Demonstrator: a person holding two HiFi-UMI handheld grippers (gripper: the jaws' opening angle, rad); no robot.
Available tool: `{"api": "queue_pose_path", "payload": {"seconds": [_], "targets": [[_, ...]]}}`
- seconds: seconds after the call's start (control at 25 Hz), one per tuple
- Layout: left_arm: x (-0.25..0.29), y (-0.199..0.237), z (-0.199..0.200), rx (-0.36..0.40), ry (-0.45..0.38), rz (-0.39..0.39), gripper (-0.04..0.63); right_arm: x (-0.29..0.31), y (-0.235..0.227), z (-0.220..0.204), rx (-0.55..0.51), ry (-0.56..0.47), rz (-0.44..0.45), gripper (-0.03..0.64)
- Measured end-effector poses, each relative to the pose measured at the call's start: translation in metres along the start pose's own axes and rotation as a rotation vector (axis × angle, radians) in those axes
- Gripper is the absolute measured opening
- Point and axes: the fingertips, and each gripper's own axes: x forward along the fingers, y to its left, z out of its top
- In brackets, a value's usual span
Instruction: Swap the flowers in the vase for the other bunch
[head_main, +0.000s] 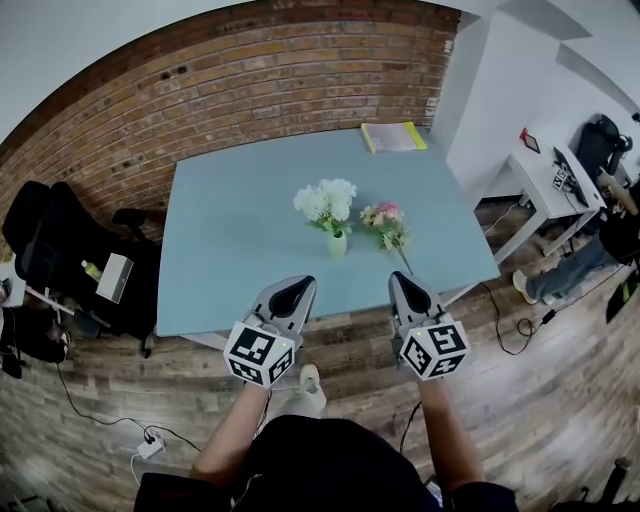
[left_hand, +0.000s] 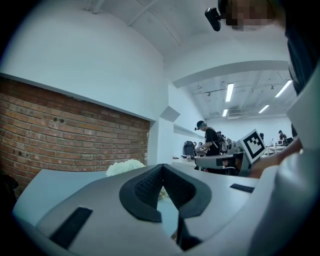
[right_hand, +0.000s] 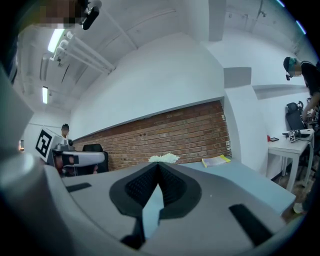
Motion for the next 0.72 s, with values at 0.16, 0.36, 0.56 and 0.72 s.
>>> {"api": "queue_pose_path", "payload": {"seconds": [0.16,0.36,0.56,0.72], "targets": [[0.014,0.016,0.001,-0.009,0.008,-0.005,0.009,0.018,-0.008,0.003,0.007,0.006,-0.012,0.005],[0.025,0.04,-0.006,-0.016,0.029,-0.004,0.009,0.044,-0.015,0.003,0.021,0.014,-0.02,0.005],[0.033,0.075,-0.01,-0.035,0.039,0.023,0.009,0.073,-0.021,-0.001,0.032,0.029,-0.023,0.005],[0.042,0.093,-0.01,-0.03,0.046,0.019,0.009,0.093,-0.023,0.001,0.048,0.025,-0.027,0.005]]}}
